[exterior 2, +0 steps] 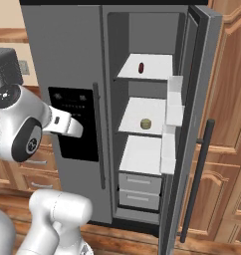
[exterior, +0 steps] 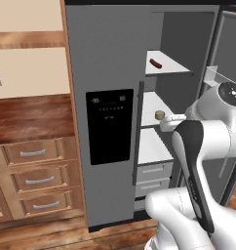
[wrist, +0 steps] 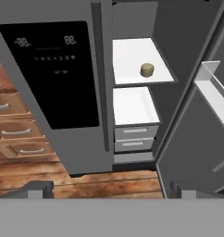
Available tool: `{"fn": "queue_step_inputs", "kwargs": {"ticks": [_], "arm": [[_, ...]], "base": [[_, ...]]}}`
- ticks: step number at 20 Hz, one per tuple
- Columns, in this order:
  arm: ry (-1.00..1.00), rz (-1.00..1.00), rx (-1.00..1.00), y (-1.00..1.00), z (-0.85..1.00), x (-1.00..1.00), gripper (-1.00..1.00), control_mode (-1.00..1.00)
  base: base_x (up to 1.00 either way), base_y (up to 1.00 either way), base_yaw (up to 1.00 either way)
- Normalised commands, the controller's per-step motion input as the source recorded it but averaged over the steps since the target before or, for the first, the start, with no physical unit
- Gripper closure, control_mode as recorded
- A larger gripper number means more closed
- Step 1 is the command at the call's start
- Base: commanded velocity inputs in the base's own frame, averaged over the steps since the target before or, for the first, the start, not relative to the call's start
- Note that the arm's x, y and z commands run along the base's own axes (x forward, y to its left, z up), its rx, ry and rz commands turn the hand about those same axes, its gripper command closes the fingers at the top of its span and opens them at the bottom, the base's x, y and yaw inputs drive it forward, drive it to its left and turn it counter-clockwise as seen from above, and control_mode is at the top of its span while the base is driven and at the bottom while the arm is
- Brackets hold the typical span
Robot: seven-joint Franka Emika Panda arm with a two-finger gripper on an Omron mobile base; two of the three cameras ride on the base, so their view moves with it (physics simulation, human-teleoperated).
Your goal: Retrieve the sausage and cheese from the fridge and place them on the cutting board on the counter.
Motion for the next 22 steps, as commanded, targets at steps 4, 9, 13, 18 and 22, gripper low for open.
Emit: {"fn": "queue_step_inputs", "kwargs": {"ticks": [4,9,13,18,22], "arm": [[0.00,0.00,0.00,0.00,0.00,0.00,-1.00,1.00],[0.00,0.00,0.00,0.00,0.00,0.00,-1.00,1.00],[0.00,0.00,0.00,0.00,0.00,0.00,-1.00,1.00],[0.00,0.00,0.00,0.00,0.00,0.00,-1.00,1.00],[0.00,0.00,0.00,0.00,0.00,0.00,-1.00,1.00]], "base": [[0.19,-0.16,0.00],[0.14,-0.37,0.00],[0.06,-0.48,-0.02],[0.29,-0.13,-0.02],[0.53,0.00,0.00]]}}
